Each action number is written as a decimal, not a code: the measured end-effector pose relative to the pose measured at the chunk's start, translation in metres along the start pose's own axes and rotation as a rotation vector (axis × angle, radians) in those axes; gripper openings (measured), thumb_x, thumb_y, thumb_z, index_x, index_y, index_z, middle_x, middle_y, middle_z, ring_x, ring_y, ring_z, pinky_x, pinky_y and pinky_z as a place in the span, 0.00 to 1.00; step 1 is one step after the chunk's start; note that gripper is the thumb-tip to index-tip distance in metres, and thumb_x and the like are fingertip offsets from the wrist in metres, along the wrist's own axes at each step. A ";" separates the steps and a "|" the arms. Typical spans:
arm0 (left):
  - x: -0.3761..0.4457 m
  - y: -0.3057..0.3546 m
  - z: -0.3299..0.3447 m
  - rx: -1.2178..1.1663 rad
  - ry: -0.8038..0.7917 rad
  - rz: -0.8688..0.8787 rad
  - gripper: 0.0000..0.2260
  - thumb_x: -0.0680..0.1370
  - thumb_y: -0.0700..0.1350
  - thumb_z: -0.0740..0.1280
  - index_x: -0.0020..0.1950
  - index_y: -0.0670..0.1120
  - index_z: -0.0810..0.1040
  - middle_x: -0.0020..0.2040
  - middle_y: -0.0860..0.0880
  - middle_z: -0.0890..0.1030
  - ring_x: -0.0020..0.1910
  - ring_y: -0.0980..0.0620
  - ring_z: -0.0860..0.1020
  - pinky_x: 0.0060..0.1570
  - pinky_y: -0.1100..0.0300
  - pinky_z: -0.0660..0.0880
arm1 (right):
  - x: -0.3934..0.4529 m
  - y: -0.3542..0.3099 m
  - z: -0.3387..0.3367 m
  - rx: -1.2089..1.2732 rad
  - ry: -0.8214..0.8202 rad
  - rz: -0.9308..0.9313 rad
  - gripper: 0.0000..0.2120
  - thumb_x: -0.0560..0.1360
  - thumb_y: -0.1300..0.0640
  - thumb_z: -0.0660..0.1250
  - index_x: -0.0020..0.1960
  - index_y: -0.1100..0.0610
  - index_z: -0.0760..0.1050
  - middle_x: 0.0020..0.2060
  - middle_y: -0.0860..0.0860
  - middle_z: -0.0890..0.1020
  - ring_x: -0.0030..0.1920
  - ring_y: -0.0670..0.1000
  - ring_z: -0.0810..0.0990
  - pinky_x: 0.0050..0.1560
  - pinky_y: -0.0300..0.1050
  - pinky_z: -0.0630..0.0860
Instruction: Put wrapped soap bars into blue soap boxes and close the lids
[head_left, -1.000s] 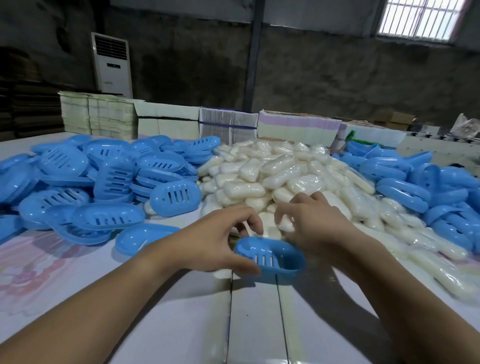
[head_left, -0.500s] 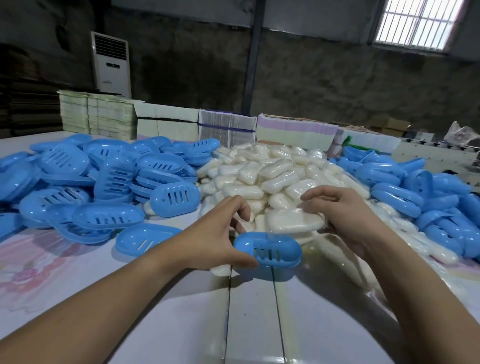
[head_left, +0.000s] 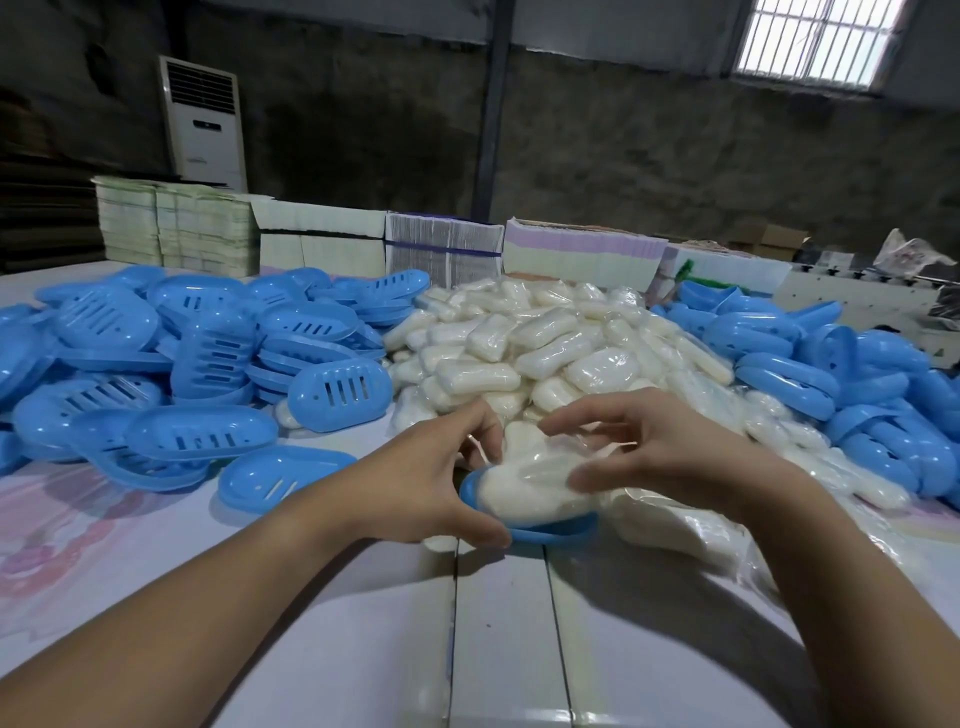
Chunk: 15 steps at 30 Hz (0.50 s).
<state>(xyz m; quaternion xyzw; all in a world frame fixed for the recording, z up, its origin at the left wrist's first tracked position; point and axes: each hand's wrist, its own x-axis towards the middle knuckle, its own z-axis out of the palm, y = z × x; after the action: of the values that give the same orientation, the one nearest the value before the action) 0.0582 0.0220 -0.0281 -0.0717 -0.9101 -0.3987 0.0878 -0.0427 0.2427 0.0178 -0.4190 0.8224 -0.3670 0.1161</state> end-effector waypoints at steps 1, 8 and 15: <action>0.000 0.000 0.000 -0.005 -0.001 0.002 0.26 0.59 0.51 0.82 0.51 0.55 0.72 0.49 0.51 0.80 0.52 0.46 0.79 0.52 0.40 0.77 | -0.003 0.001 -0.002 -0.097 -0.002 0.026 0.20 0.66 0.60 0.79 0.51 0.40 0.83 0.51 0.37 0.83 0.49 0.39 0.81 0.49 0.34 0.78; 0.000 -0.001 -0.001 -0.012 -0.017 -0.006 0.26 0.58 0.52 0.82 0.50 0.55 0.73 0.48 0.51 0.80 0.50 0.45 0.79 0.52 0.39 0.77 | -0.011 -0.001 -0.006 -0.345 0.023 0.108 0.23 0.61 0.50 0.81 0.51 0.35 0.79 0.43 0.40 0.81 0.44 0.37 0.78 0.48 0.38 0.78; 0.001 -0.002 -0.002 -0.002 0.008 -0.034 0.28 0.57 0.53 0.83 0.51 0.57 0.74 0.51 0.52 0.79 0.51 0.49 0.78 0.50 0.49 0.77 | -0.009 -0.005 0.002 -0.476 0.035 0.060 0.19 0.61 0.46 0.80 0.51 0.39 0.82 0.40 0.41 0.81 0.44 0.37 0.76 0.42 0.31 0.73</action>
<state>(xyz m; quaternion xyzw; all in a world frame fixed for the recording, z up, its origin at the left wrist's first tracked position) 0.0572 0.0193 -0.0282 -0.0548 -0.9104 -0.4013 0.0843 -0.0334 0.2468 0.0190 -0.4034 0.8997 -0.1665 0.0105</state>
